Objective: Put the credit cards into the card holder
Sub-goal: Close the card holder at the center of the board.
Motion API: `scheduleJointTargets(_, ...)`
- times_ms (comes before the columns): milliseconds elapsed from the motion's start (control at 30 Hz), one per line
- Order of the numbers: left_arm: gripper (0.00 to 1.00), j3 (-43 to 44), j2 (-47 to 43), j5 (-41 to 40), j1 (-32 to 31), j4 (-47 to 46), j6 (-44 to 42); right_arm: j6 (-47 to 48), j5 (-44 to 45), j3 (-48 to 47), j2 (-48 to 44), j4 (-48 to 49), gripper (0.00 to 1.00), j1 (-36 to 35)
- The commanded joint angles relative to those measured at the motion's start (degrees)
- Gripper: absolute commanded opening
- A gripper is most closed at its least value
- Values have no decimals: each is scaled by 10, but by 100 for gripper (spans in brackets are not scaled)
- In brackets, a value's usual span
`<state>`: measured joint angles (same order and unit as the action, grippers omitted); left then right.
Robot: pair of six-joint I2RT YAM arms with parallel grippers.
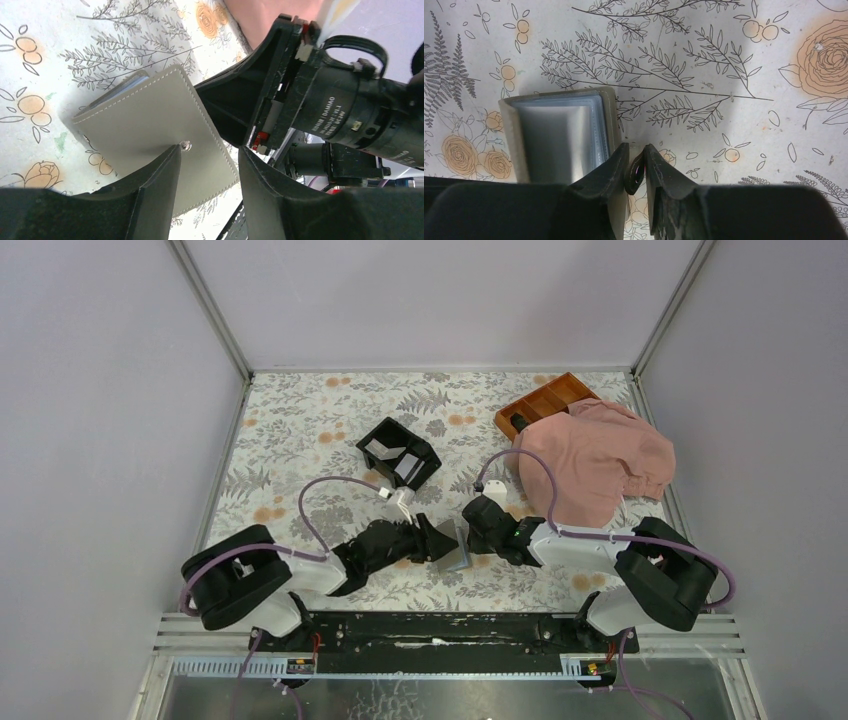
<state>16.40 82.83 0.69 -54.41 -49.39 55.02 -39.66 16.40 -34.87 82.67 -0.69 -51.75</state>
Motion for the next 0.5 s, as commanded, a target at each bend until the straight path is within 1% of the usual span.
scheduleJointTargets(0,53,15,31,2,-9,-60,13,3,-2,-3,-4,-5,26,-5)
scheduleJointTargets(167,52,-8,61,-16,-17,-115,51,3,-1,1,-7,-3,28,-5)
scheduleJointTargets(333,47,-46,91,-49,-30,-200,101,3,-1,1,-6,-3,29,-4)
scheduleJointTargets(400,43,-55,100,-56,-34,-219,108,3,-1,2,-6,-2,30,-4)
scheduleJointTargets(467,37,-60,103,-61,-39,-227,110,3,0,3,-7,-2,30,-4)
